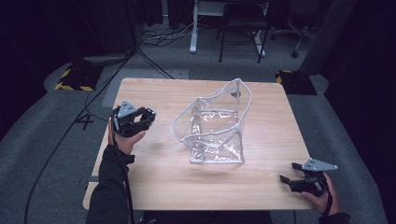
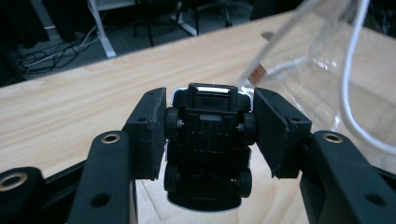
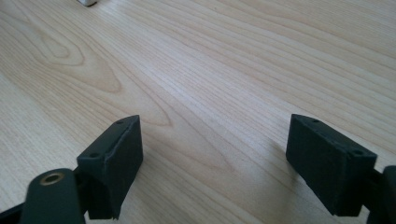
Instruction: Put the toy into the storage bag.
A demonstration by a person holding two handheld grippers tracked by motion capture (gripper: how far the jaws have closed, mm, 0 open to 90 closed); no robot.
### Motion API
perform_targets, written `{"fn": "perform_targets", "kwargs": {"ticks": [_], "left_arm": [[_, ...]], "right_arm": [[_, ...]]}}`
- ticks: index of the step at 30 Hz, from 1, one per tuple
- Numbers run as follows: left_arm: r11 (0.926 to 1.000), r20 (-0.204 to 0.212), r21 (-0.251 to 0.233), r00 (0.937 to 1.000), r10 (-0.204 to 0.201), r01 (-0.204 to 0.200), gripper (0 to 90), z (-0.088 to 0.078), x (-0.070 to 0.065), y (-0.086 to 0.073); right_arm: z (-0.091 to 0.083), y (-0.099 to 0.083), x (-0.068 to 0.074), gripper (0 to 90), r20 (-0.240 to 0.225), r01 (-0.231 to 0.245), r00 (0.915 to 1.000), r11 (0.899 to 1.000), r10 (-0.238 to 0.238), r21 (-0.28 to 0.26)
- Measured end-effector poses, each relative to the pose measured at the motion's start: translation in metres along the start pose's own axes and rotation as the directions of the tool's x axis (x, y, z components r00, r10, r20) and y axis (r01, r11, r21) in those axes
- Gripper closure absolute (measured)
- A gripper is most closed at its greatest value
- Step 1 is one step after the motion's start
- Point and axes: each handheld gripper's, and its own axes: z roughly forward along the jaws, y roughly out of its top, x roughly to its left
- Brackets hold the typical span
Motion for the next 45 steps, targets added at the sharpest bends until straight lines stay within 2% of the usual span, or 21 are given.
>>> {"fn": "perform_targets", "kwargs": {"ticks": [3,7,11,14,18,23,26,30,45], "left_arm": [[0.9997,-0.005,-0.014,0.9998,-0.019,0.019,47.6,0.003,0.005,0.008],[0.9998,-0.010,-0.011,0.9998,-0.019,0.019,47.6,0.008,0.006,0.018],[0.9993,-0.021,-0.006,0.9991,-0.038,0.037,47.6,0.013,0.009,0.027],[0.9996,-0.026,0.008,0.9993,-0.027,0.027,47.6,0.016,0.009,0.034],[0.9994,-0.034,0.006,0.9989,-0.033,0.033,47.6,0.019,0.007,0.042],[0.9997,-0.041,0.005,0.9989,-0.024,0.025,47.7,0.020,0.004,0.052],[1.0000,-0.055,0.005,0.9985,-0.004,0.004,47.7,0.019,0.002,0.061],[0.9999,-0.059,-0.010,0.9983,0.002,-0.003,47.6,0.018,-0.001,0.073],[0.9987,-0.039,-0.027,0.9983,0.042,-0.044,47.6,0.022,-0.017,0.099]], "right_arm": [[0.000,0.000,-0.001,18.9,-0.002,0.005,1.0000,1.000,-0.005,0.003],[0.000,0.000,-0.001,18.9,-0.003,0.005,1.0000,1.000,-0.005,0.002],[0.000,0.000,0.000,18.9,-0.003,0.004,1.0000,1.000,-0.004,0.002],[0.000,0.000,-0.001,19.0,-0.003,0.005,1.0000,1.000,-0.005,0.002],[0.000,0.000,-0.001,19.0,-0.002,0.008,1.0000,1.000,-0.008,0.004],[0.000,0.000,0.000,19.0,-0.002,0.001,1.0000,1.000,-0.001,-0.001],[0.000,0.000,0.000,19.0,-0.002,0.000,1.0000,1.000,0.000,-0.001],[0.000,0.000,-0.001,19.0,-0.004,0.003,1.0000,1.000,-0.003,0.000],[0.000,0.000,0.000,19.2,-0.003,0.000,1.0000,1.000,0.000,-0.001]]}}
